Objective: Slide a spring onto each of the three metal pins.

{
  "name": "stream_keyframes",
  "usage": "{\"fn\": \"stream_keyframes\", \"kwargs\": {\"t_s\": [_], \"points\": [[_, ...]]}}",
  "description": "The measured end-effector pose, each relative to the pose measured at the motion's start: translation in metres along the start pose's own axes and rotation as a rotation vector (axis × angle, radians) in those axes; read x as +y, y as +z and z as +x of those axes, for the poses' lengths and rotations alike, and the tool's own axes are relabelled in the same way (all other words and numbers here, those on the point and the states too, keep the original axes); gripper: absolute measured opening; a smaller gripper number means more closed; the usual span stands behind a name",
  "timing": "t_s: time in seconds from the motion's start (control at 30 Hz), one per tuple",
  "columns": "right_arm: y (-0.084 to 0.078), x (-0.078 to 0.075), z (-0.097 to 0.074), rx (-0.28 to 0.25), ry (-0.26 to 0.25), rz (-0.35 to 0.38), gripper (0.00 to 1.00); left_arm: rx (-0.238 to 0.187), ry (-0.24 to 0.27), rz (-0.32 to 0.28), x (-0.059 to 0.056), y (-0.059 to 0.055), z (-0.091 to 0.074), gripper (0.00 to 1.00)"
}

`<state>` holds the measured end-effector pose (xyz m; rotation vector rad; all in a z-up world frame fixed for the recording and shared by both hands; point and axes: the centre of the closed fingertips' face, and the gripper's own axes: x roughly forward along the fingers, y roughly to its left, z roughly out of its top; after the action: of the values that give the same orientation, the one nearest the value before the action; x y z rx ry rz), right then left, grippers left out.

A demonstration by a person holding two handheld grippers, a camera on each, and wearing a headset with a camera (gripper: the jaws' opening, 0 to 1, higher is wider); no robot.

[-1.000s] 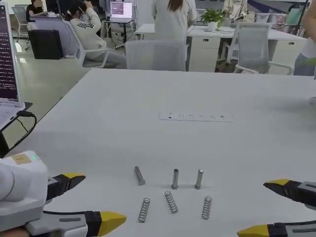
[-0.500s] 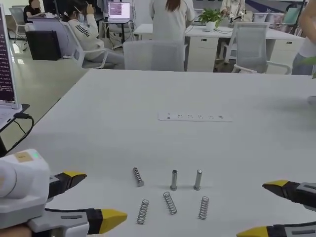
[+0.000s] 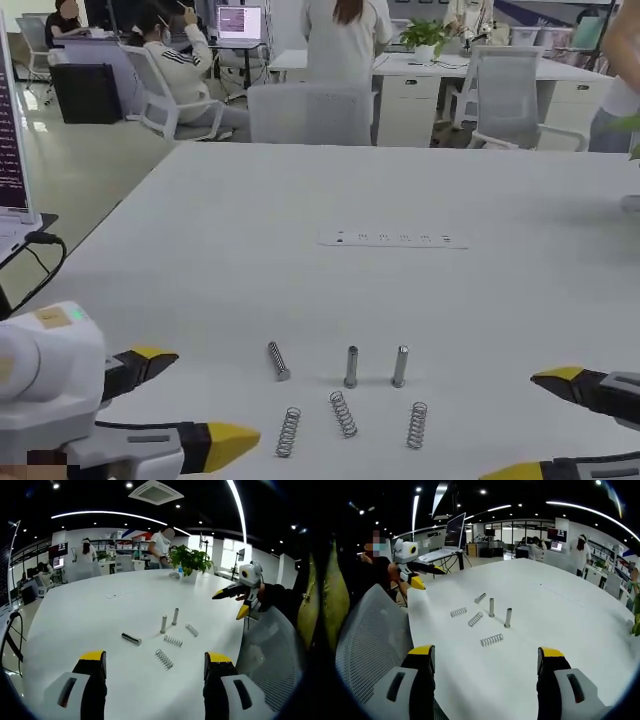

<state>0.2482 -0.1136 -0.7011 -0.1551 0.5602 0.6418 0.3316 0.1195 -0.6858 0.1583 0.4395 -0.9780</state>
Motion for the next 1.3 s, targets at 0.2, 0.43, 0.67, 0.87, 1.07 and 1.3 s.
{"fn": "stream_keyframes", "kwargs": {"t_s": [0.2,0.43,0.67,0.87,1.07,1.3], "points": [[0.001,0.003,0.001,-0.001,0.003,-0.001,0.83,0.008,0.01,0.01,0.005,0.006,0.008,0.75],[0.002,0.005,0.002,-0.001,0.003,-0.002,0.83,0.023,0.018,0.002,0.017,0.012,0.021,0.74],[0.003,0.006,0.002,-0.008,0.002,0.001,0.83,0.045,0.041,-0.035,0.029,0.021,0.042,0.7],[0.002,0.007,0.003,-0.008,0.006,0.005,0.83,0.063,0.059,-0.045,0.037,0.022,0.062,0.68],[0.001,0.005,0.004,-0.007,0.007,0.008,0.83,0.095,0.078,-0.03,0.043,0.021,0.08,0.66],[-0.002,0.003,0.006,-0.004,0.01,0.012,0.83,0.125,0.123,-0.054,0.061,0.014,0.101,0.62]]}}
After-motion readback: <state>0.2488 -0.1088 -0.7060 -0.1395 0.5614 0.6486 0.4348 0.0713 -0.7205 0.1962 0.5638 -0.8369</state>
